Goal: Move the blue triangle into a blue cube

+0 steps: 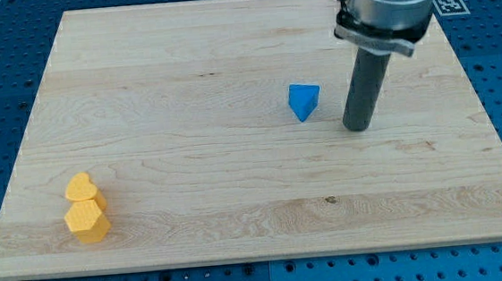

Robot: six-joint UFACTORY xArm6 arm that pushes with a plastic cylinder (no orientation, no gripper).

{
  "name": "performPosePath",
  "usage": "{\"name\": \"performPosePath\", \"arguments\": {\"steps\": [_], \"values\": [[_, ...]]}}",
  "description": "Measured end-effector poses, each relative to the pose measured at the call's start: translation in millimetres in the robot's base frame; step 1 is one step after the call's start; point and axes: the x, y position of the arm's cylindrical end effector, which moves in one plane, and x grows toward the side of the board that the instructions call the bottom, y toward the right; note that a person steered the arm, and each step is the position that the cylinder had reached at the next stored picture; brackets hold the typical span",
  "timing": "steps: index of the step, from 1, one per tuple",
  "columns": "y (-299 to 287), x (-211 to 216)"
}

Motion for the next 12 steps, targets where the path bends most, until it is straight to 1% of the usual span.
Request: {"name": "performPosePath", "arguments": {"steps": [1, 2, 3, 4, 5, 6, 7, 8, 9, 10, 11, 12], "values": [[-29, -8], [-25, -64], [-14, -98], [-12, -62], [-17, -12], [-56, -1], [-62, -40], [-33, -91], [-23, -90], [-39, -68], [-60, -76], [-61, -111]]}}
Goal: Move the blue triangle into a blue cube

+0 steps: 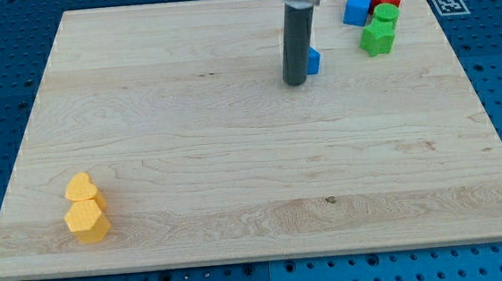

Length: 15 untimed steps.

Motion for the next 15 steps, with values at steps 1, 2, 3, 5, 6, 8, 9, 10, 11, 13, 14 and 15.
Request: {"name": "performPosePath", "arguments": {"steps": [1, 2, 3, 5, 6, 8, 9, 10, 11, 13, 14, 15], "values": [[38, -34], [47, -37], [33, -33], [80, -74], [61, -70], [3, -109], [1, -162], [3, -179], [9, -180], [10, -96], [50, -29], [159, 3]]}}
